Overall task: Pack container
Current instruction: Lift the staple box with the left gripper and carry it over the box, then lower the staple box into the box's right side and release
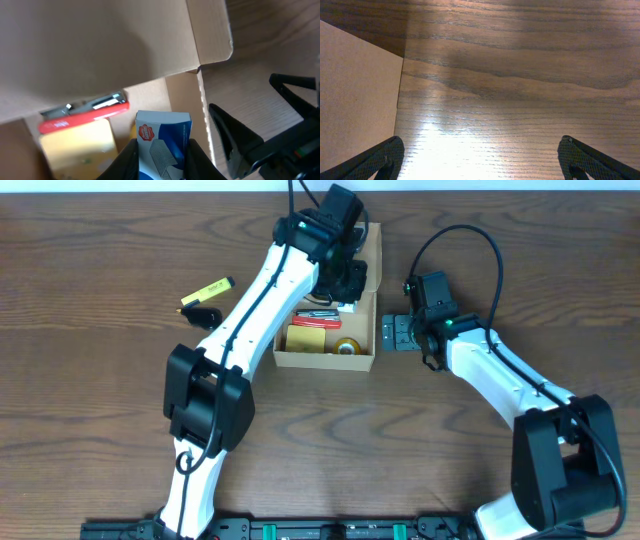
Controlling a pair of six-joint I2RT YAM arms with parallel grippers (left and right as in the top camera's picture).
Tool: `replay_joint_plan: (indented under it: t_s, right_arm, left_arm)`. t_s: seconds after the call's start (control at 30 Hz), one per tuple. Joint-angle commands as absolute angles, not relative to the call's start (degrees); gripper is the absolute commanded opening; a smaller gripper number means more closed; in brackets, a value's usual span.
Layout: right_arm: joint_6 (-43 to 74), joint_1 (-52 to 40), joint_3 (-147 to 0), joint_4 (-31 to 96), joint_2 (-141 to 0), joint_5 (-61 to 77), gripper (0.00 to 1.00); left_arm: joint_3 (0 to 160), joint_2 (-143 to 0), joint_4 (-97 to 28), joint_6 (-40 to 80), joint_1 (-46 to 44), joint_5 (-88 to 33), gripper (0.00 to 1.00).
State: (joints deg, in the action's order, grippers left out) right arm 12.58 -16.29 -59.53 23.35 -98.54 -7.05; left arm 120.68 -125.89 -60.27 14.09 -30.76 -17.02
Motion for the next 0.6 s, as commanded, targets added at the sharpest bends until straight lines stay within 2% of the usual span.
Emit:
replay_joint_plan:
  t_s: [0.0,0.27,0.57]
  right_arm:
    - [13.23,-15.79,-59.44,23.57,-99.02,-7.03,0.99]
    - [13.23,-15.79,-59.44,23.59,-99.02,-7.03,0.99]
    - [13.23,-15.79,-59.44,23.57,-99.02,-7.03,0.99]
  left_arm:
    - [119.2,-126.28,-60.47,19.16,-32.69,-17.21,0.09]
    - [113.99,-126.28,-58.87,26.13,-34.17,-14.61,0.07]
    - [108.01,-126.28,-51.24,26.76,-34.22,-8.03,0.07]
